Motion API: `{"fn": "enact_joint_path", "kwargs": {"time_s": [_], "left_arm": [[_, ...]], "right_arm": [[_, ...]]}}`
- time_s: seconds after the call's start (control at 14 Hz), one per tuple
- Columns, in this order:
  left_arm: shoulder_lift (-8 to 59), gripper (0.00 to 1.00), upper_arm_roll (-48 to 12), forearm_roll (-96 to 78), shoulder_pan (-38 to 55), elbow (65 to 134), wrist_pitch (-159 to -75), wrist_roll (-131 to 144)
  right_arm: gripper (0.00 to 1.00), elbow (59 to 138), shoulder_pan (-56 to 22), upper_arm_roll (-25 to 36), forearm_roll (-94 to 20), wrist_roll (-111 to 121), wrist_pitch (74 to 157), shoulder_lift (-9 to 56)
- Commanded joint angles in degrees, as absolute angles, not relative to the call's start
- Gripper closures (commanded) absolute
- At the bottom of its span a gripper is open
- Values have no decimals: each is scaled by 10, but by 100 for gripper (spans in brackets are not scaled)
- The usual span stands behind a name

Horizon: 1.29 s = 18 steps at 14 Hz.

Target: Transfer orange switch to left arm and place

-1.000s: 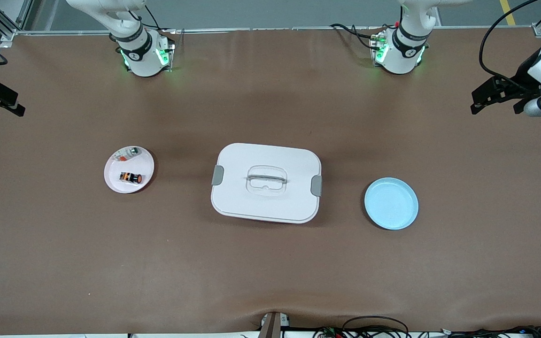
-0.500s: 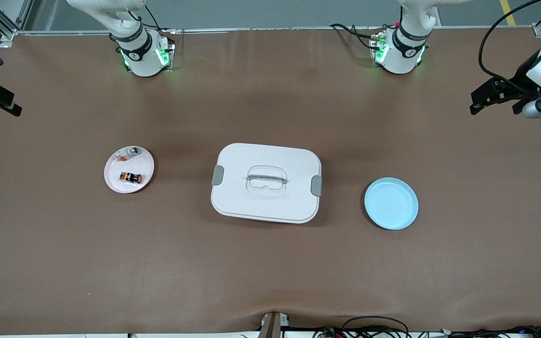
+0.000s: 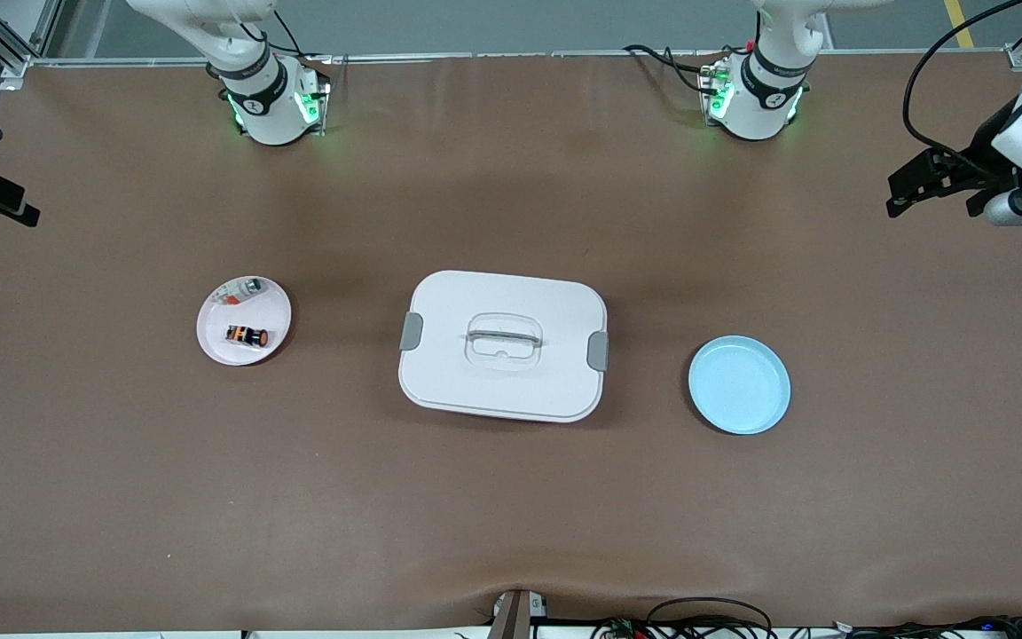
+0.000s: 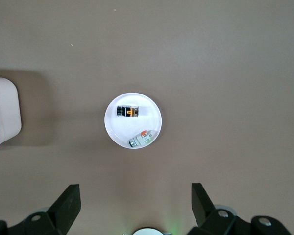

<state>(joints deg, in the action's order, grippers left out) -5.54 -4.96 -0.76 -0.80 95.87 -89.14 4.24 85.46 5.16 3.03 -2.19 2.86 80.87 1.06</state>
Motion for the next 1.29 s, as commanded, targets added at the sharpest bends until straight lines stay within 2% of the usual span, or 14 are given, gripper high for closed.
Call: {"fn": "enact_joint_path", "kwargs": {"time_s": [0.0, 0.29, 0.43, 0.64, 0.86, 1.21], "left_arm": [[-55, 0, -47, -18, -12, 954, -884, 39], [-56, 0, -47, -18, -16, 954, -883, 38], [-57, 0, -47, -18, -17, 954, -883, 36], [-57, 0, -47, -18, -23, 954, -880, 34], [-57, 0, -47, -18, -23, 954, -880, 34], [-57, 0, -47, -17, -27, 954, -880, 34]], "right_arm": [[0, 851, 66, 27, -22, 40, 803, 42], [0, 884, 64, 26, -30, 33, 830, 42], [0, 932, 64, 26, -31, 32, 873, 42], [0, 1046, 56, 23, -32, -21, 969, 20], [0, 1063, 32, 23, -32, -54, 995, 25], [0, 1147, 23, 23, -31, -55, 1079, 25]]}}
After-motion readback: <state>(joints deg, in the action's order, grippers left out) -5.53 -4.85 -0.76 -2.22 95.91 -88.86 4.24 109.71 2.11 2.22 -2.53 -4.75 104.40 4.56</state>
